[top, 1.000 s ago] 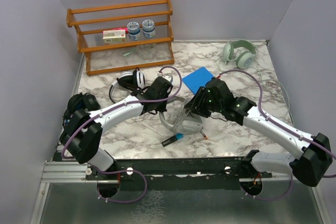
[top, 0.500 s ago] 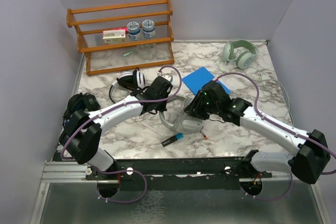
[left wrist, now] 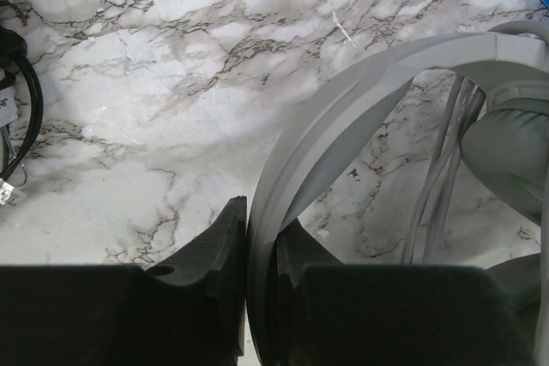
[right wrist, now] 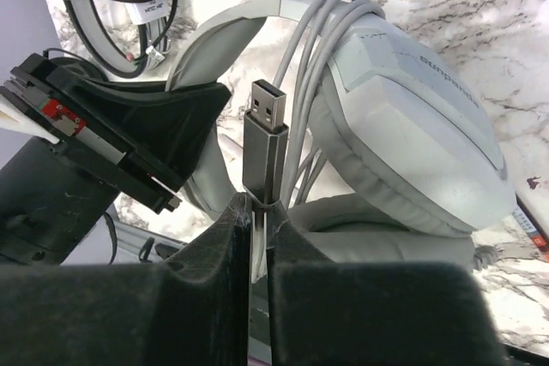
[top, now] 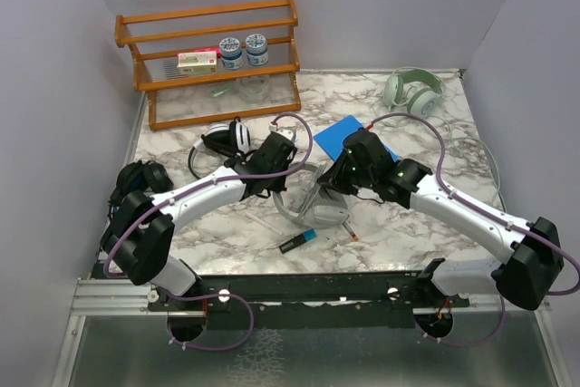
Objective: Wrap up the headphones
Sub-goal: Wrap the headphones cable around the headphones.
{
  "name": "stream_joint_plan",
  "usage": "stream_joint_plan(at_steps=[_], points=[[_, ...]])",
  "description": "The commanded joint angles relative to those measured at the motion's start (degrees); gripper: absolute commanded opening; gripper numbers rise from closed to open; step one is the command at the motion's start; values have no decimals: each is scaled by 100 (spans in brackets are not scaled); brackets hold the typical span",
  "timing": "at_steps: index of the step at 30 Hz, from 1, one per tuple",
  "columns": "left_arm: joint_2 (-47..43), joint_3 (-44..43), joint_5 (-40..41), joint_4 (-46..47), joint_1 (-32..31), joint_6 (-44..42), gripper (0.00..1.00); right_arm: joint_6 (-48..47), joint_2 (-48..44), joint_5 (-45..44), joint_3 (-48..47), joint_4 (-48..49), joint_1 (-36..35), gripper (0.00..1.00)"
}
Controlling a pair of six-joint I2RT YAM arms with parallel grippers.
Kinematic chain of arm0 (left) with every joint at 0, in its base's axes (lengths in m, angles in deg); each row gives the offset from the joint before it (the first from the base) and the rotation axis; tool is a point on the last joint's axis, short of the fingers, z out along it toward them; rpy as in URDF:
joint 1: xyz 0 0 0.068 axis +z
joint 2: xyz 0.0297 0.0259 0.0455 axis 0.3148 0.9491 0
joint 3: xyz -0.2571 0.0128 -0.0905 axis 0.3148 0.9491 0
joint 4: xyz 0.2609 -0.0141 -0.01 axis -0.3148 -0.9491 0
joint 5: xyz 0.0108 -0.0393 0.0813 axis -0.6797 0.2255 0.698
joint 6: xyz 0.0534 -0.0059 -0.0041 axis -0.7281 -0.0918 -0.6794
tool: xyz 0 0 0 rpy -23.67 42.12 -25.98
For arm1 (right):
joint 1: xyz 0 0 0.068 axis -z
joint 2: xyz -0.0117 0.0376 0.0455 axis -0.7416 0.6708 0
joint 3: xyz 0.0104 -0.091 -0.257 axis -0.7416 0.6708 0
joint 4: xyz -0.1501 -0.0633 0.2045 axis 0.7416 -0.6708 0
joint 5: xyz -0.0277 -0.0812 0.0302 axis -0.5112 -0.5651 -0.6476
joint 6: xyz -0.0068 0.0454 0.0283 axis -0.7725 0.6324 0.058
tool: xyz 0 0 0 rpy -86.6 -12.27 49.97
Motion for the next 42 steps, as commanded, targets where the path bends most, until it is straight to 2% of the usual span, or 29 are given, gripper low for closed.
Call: stream_joint_plan(at_steps=[1, 2, 6, 12, 16, 21, 24, 32, 39, 42], points=[[-342, 130, 352, 537, -4, 70, 0, -171, -73, -557, -228, -377, -26, 4], [-373, 170, 419, 594, -2, 51, 0, -188, -73, -618, -246, -368, -31, 1], [-560, 384, 583, 864, -53, -61, 0, -478, 87, -885, -518, -362, -19, 1], [-892, 812, 1349, 1178, -241, -140, 0, -1422, 626, -1321, -1329, -435, -12, 0], [-976, 1064, 1514, 1315, -309, -121, 0, -1831, 869, -1305, -1544, -299, 54, 1], [-828, 1243, 1617, 1501, -357, 29, 0, -2330, 1297, -774, -1784, -190, 103, 0], [-721, 1345, 1643, 1693, -368, 154, 0, -2830, 1560, -164, -1878, -46, 106, 0], [-529, 1696, 1544, 2353, -377, 243, 0, -3255, 2102, 393, -1973, 143, 215, 0], [-308, 1959, 1380, 2867, -379, 425, 1, -3523, 2655, 1829, -2056, 637, 477, 1], [-234, 1970, 1380, 2929, -378, 432, 5, -3549, 2892, 2174, -2117, 715, 509, 1]])
